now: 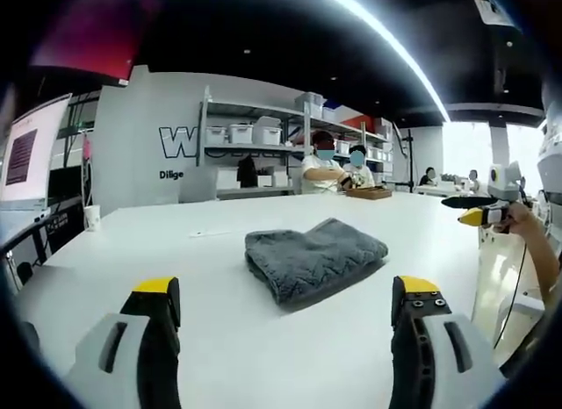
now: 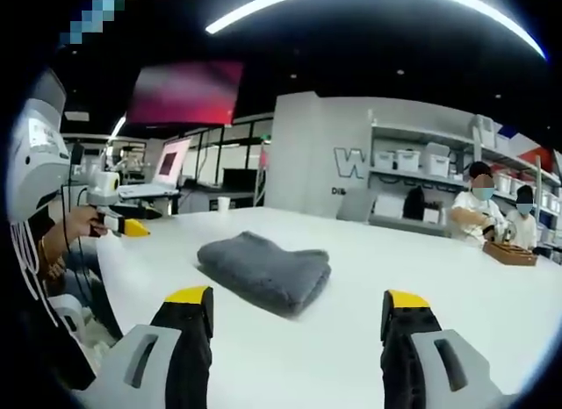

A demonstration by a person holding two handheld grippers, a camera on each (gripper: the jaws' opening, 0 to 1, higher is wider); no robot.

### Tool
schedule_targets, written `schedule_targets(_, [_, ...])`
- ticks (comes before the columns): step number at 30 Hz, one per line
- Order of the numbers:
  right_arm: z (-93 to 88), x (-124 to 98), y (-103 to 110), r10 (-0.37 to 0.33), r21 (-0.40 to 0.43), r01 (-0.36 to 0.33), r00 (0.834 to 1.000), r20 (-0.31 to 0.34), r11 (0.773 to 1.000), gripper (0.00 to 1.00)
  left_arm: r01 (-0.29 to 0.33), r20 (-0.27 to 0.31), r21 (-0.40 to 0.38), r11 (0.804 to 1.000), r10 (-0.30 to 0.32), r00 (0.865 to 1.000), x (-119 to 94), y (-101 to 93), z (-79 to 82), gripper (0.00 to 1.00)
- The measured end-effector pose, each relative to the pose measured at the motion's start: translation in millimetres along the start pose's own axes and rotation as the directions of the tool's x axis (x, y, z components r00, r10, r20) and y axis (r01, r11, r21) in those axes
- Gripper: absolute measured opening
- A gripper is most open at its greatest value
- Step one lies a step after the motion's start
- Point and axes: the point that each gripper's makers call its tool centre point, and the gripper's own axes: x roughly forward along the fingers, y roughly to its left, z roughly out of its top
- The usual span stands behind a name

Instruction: Open the folded towel by lifting each exposed corner and separating the folded layers until the towel lies flat within the target outline without major curled edges

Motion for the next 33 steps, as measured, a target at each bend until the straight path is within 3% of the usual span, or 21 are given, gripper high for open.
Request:
schedule_targets(20, [-3.1, 1, 0, 0.0, -0.002, 0.0, 1.0, -0.014, 1.0, 0.74, -0.013, 0.016, 0.017, 1.0, 0.013, 1.0, 0, 2.5, 2.0, 0.96])
schedule_targets(33, [6.8, 9, -3, 0.007, -0.042, -0.007, 1.0, -0.011, 0.999, 0.71, -0.004, 0.04, 0.02, 1.0, 0.003, 0.999, 11, 8.2, 11.2, 0.93])
